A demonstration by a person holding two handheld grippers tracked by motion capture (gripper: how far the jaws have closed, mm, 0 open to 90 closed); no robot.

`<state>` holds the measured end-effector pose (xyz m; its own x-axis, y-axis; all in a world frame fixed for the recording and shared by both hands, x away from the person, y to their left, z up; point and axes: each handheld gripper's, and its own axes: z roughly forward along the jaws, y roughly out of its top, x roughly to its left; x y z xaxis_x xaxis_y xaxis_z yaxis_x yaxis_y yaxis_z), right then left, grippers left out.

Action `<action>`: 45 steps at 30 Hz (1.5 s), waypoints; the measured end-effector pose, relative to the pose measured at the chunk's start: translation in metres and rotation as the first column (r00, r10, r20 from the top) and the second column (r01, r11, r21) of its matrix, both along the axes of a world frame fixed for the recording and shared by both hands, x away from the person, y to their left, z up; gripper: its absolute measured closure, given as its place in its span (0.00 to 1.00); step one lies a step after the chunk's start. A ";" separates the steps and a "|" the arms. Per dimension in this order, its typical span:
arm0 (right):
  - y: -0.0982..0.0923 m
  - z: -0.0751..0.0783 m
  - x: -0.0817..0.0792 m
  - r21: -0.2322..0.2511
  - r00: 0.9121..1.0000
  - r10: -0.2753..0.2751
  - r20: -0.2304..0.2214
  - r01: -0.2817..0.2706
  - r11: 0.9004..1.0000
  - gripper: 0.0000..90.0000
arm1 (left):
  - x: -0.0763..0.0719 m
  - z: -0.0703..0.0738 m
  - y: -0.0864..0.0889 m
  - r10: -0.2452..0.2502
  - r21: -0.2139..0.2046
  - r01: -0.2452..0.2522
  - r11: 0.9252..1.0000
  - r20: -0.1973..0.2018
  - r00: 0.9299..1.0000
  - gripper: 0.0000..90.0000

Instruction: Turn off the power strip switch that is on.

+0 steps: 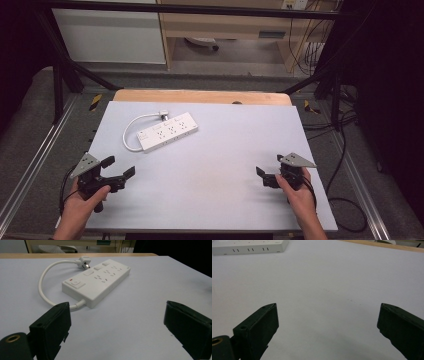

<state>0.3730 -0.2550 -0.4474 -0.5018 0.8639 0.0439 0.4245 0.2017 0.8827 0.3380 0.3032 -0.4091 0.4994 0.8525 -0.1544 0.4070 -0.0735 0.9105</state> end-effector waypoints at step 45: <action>0.003 0.000 -0.002 -0.024 1.000 0.027 -0.003 -0.027 0.999 0.04 | 0.052 0.030 -0.044 -0.049 0.011 0.049 0.999 0.002 0.999 0.08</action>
<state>0.3711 -0.2516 -0.4477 -0.5245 0.8511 0.0247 0.4210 0.2341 0.8763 0.3900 0.2591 -0.3792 0.5412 0.8285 -0.1440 0.4006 -0.1035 0.9104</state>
